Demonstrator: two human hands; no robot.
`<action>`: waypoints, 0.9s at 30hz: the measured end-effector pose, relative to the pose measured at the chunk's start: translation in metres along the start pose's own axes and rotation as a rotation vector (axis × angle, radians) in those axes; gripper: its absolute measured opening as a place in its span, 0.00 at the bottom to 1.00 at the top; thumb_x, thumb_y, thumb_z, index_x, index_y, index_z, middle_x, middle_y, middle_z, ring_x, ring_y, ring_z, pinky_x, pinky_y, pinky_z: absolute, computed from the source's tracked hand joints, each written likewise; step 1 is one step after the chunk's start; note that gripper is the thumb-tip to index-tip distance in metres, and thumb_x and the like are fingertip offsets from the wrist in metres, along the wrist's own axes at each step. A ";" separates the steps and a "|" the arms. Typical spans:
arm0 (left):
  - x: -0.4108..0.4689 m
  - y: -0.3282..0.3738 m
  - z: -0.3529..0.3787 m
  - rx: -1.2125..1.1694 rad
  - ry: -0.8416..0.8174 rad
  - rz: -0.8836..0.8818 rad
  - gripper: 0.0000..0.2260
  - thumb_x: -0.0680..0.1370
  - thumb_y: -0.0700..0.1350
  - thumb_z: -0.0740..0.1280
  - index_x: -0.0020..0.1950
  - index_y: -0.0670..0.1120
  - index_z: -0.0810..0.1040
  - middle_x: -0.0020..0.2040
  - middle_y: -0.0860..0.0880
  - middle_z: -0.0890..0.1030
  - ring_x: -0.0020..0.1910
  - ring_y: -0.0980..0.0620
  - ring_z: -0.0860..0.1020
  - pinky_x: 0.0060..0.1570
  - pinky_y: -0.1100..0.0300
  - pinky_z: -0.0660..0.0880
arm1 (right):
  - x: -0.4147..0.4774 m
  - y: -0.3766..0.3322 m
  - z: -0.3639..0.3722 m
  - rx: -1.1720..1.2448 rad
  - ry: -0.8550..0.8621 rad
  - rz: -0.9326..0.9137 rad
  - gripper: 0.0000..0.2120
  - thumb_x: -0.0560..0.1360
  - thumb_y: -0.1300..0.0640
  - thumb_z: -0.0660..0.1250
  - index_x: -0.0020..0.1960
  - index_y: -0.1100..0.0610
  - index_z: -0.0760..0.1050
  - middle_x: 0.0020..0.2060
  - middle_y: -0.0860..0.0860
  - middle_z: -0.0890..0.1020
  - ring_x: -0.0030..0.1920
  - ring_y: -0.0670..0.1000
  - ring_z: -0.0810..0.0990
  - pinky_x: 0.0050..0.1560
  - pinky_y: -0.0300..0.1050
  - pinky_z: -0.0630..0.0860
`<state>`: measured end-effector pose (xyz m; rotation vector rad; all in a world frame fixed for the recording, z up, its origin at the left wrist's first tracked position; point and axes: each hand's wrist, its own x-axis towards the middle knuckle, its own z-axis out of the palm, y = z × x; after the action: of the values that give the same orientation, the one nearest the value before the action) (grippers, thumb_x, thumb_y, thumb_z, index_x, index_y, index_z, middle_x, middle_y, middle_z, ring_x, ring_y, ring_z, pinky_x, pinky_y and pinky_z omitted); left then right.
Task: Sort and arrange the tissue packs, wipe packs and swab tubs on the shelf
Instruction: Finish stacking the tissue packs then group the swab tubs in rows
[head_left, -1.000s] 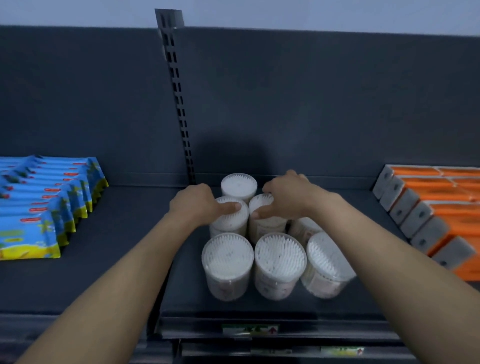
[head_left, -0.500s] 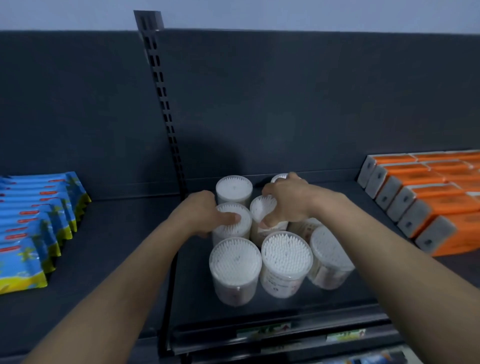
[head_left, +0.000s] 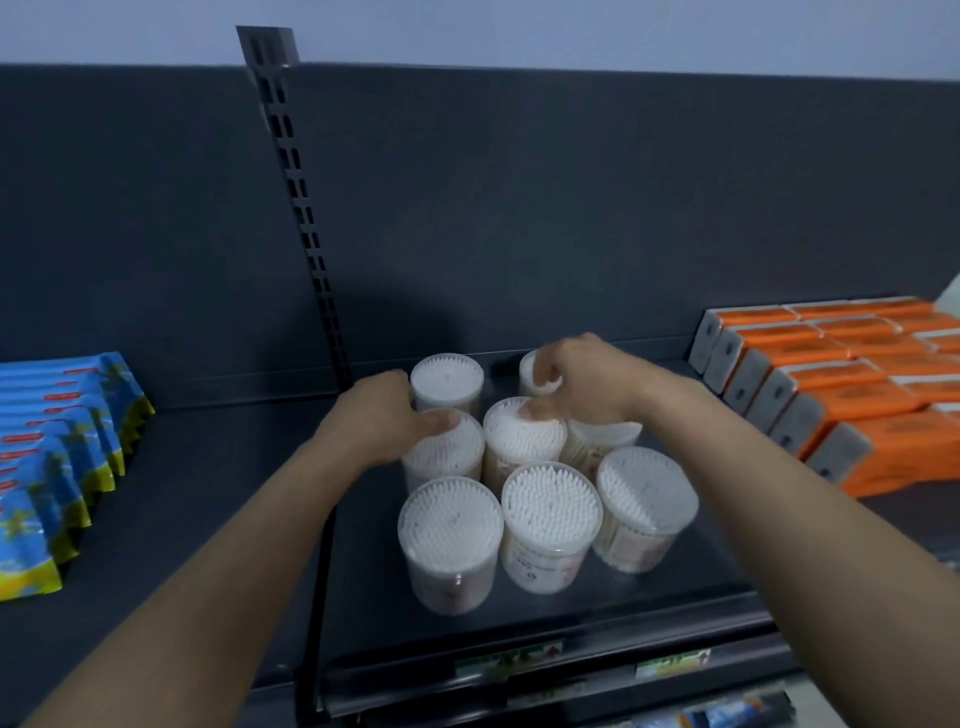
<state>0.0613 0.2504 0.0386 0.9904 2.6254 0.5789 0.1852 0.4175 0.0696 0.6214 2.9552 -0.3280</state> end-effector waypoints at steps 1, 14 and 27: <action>0.001 0.002 -0.001 -0.017 0.044 0.009 0.18 0.71 0.60 0.69 0.47 0.46 0.72 0.43 0.51 0.76 0.39 0.55 0.74 0.33 0.61 0.67 | 0.000 0.007 -0.004 0.007 0.052 0.035 0.17 0.72 0.46 0.68 0.52 0.58 0.74 0.49 0.51 0.78 0.54 0.55 0.73 0.52 0.49 0.74; 0.021 0.016 0.012 -0.020 0.126 0.039 0.25 0.74 0.55 0.67 0.65 0.41 0.69 0.62 0.41 0.69 0.57 0.43 0.73 0.54 0.53 0.71 | -0.009 0.043 -0.004 0.029 -0.234 0.266 0.31 0.65 0.43 0.75 0.58 0.56 0.65 0.50 0.50 0.75 0.50 0.52 0.75 0.47 0.46 0.73; 0.058 0.023 0.008 -0.023 0.009 0.037 0.30 0.71 0.53 0.71 0.67 0.40 0.68 0.65 0.44 0.72 0.62 0.48 0.71 0.59 0.56 0.70 | 0.040 0.044 0.000 0.110 -0.100 0.081 0.33 0.72 0.49 0.70 0.72 0.54 0.61 0.67 0.53 0.71 0.64 0.54 0.71 0.62 0.47 0.71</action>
<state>0.0348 0.3076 0.0353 1.0343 2.6072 0.6219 0.1665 0.4721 0.0560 0.7127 2.8232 -0.5019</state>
